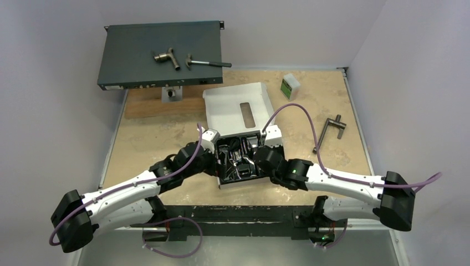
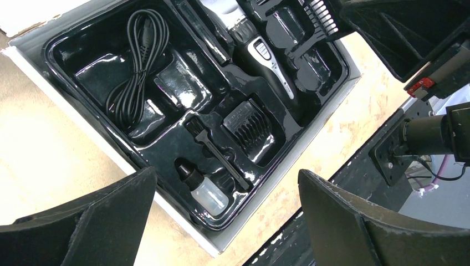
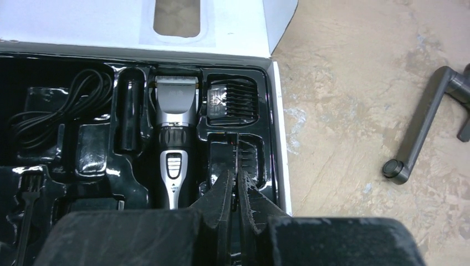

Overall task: Sort the hair-cutting tools
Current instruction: Place the haircut tool in the storage box.

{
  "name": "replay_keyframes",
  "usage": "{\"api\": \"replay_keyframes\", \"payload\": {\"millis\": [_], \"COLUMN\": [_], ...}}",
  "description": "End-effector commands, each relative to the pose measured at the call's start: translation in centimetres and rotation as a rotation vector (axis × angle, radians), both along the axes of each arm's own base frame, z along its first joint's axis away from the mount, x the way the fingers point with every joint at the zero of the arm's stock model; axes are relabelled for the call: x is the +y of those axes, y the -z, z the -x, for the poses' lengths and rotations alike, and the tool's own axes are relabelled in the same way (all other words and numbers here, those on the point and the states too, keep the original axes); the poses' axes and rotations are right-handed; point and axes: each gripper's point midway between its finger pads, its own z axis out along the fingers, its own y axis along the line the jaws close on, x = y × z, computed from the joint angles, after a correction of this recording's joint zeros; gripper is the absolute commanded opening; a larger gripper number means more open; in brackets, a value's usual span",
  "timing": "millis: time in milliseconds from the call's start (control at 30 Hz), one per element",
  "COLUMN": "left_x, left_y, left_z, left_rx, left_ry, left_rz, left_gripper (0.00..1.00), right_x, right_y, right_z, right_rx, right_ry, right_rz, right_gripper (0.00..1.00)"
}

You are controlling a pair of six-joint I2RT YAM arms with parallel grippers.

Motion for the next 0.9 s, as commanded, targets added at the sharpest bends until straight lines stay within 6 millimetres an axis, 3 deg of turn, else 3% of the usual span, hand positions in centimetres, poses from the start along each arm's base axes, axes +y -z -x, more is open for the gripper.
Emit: {"api": "replay_keyframes", "payload": {"millis": [0,667,867], "left_x": [-0.5,-0.4,1.5], "left_y": [-1.5,-0.9,1.1], "left_z": [-0.1,0.1,-0.2], "left_rx": [-0.018,0.023,0.097], "left_ry": [-0.005,-0.030,-0.146], "left_rz": [0.064,0.078,-0.012], "left_gripper": [1.00,1.00,1.00], "right_x": [-0.3,1.9,1.9], "right_y": [-1.5,1.4,1.6], "right_z": [-1.1,-1.8,-1.8], "right_rx": [-0.087,0.010,0.048], "right_ry": [0.076,0.052,0.052], "right_rz": [0.018,0.126,0.086], "right_gripper": [0.00,0.00,0.00]}}
